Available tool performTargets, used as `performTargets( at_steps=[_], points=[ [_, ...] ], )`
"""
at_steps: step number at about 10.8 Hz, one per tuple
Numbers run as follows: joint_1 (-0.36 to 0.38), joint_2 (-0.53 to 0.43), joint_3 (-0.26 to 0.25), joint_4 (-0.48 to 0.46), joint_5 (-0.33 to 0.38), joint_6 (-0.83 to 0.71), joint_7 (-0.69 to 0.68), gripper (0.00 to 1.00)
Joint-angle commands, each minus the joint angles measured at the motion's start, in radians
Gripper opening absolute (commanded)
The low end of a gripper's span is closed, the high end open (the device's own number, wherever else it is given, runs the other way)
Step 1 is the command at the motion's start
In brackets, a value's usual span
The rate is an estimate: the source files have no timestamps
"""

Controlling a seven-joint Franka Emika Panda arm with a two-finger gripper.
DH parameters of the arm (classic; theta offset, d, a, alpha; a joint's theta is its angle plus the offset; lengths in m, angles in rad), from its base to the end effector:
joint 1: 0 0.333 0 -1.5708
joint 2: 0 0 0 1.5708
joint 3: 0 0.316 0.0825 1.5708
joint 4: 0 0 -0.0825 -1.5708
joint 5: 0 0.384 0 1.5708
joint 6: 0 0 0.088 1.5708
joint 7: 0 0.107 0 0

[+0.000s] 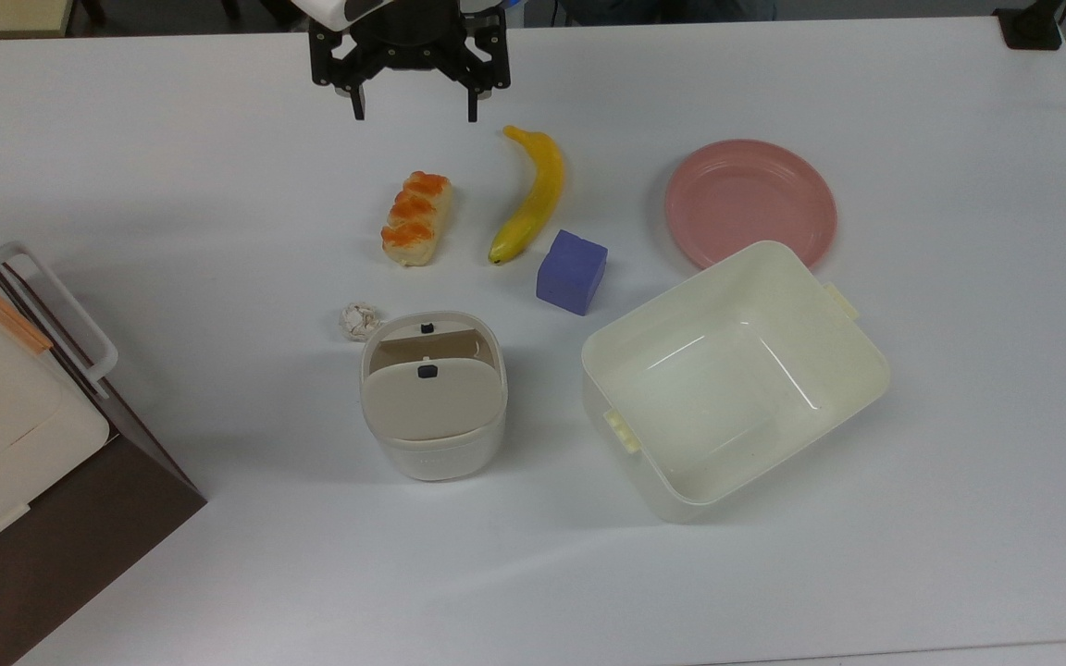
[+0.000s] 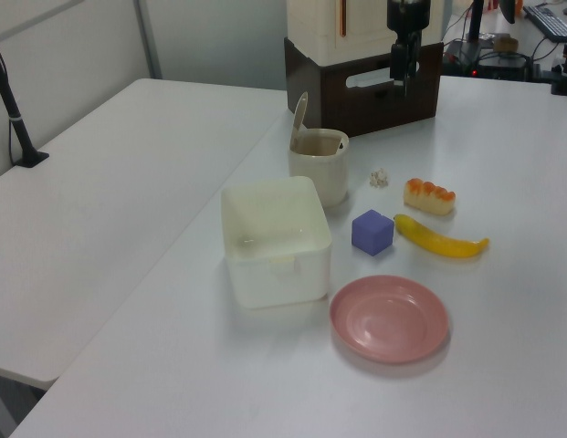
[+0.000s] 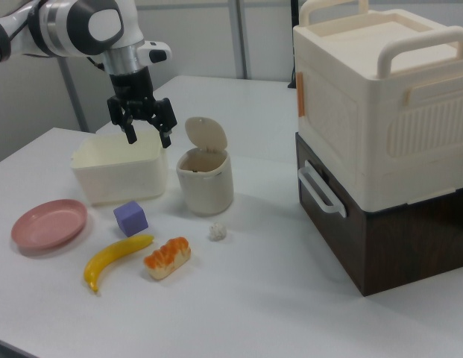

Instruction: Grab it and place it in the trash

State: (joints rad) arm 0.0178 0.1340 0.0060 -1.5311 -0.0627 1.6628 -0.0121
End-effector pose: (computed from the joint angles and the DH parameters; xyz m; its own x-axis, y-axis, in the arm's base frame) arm 0.6018 0.0079 0.5741 0.9991 0.0416 -0.0032 0.0417 -0.9972 0.0615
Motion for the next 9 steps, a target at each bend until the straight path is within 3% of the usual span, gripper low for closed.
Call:
performTargets(
  at_steps=[1,9],
  points=[
    [0.005,-0.014,0.000,-0.023,0.015,-0.012,0.006,1.00],
    [-0.001,-0.017,-0.001,-0.021,0.017,-0.011,0.006,1.00]
  ],
)
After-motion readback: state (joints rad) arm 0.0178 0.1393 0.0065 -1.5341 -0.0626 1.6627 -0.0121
